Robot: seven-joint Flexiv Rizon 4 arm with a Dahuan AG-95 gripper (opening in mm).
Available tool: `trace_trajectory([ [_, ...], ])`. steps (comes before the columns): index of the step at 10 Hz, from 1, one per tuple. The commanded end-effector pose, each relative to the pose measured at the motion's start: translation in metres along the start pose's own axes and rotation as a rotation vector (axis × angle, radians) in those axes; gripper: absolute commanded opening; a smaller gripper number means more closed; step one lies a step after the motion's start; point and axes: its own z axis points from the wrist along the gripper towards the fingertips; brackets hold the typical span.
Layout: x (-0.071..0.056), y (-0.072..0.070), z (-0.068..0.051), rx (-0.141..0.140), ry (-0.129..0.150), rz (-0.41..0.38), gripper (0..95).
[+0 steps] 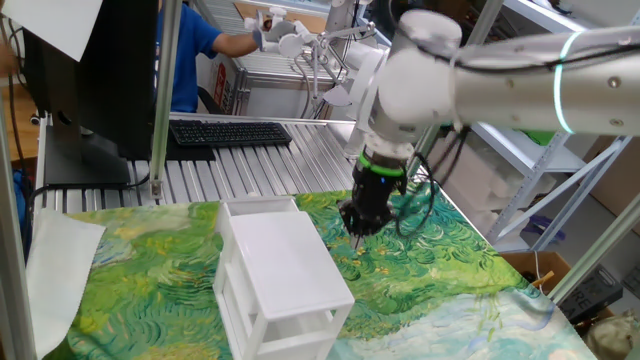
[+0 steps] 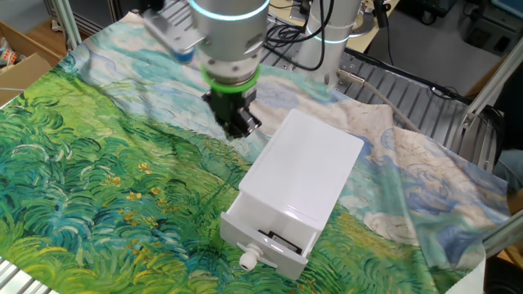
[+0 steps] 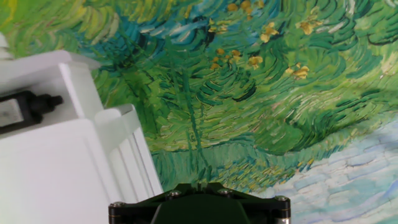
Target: Use the gripper to push and close the drawer
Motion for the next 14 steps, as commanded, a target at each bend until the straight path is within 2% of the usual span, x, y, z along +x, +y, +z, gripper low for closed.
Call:
trace_trajectory([
  [1, -0.013, 0.005, -0.007, 0.002, -0.005, 0.005, 0.0],
  [4, -0.029, 0.010, -0.006, 0.004, -0.013, 0.000, 0.0],
  [5, -0.029, 0.010, -0.005, 0.007, -0.015, 0.001, 0.0],
  [7, -0.020, 0.011, -0.001, 0.006, -0.014, 0.009, 0.0],
  [9, -0.004, 0.016, 0.009, 0.003, -0.020, 0.004, 0.0],
  [14, -0.002, 0.016, 0.011, -0.001, -0.028, -0.016, 0.0],
])
